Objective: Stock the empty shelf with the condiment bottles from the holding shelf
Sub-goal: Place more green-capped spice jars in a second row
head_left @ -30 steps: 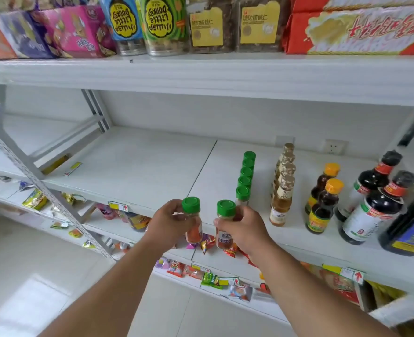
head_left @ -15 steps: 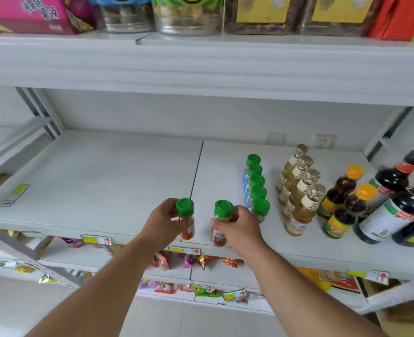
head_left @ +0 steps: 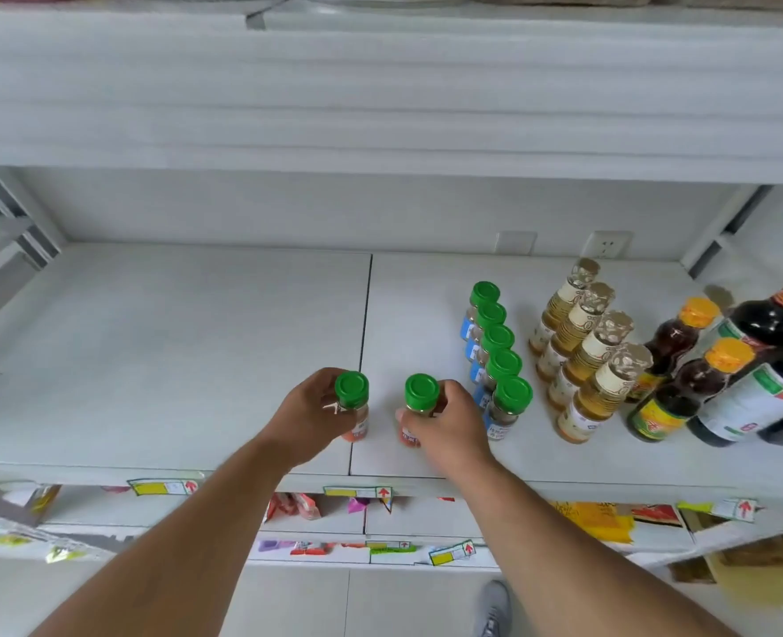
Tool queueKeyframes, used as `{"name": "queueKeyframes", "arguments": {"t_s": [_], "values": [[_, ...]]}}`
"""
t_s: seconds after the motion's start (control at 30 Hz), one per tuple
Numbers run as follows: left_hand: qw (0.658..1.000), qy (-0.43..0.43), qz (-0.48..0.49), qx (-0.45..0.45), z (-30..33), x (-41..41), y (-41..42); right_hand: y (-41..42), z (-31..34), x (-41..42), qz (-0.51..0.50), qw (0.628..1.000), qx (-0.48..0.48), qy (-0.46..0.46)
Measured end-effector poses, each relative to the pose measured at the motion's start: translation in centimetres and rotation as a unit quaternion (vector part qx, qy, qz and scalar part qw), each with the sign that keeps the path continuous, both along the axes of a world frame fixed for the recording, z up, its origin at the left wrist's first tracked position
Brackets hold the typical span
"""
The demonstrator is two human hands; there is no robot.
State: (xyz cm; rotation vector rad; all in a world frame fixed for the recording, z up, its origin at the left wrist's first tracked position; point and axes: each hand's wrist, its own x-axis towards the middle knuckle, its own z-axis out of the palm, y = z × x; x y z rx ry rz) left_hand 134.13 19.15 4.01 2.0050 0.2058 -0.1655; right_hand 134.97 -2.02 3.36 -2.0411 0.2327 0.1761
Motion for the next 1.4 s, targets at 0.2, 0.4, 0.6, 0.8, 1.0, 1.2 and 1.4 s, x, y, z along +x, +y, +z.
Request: {"name": "queueKeyframes", "arguments": {"t_s": [0.2,0.4,0.6,0.8,1.0,1.2,1.4], "values": [[1.000,0.009,-0.004,-0.021,-0.9,-0.3,0.6,0.7,-1.3,-0.5,0.012,1.000,-0.007,-0.005],[0.999,0.019,0.008,-0.048,-0.8,-2.3,1.0,-0.3,-1.3,-1.4,0.035,0.999,-0.023,-0.003],[0.984,-0.075,0.159,-0.001,-1.5,-8.4,-2.9,-2.2,-3.1,-4.5,0.009,1.000,0.006,0.029],[0.991,0.032,0.072,-0.107,-3.1,-7.0,-6.0,-2.4,-3.0,-5.0,0.031,0.999,0.015,0.036],[0.993,0.083,0.039,-0.076,-4.0,-5.3,-7.4,-1.6,-3.1,-4.8,0.034,0.997,0.045,0.043],[0.992,0.081,0.020,-0.094,-4.2,-4.4,-8.3,-1.2,-4.0,-3.8,0.046,0.996,0.054,0.052],[0.994,0.055,-0.001,-0.097,-4.6,-3.8,-8.7,-1.5,-4.4,-3.3,0.037,0.995,0.074,0.056]]}}
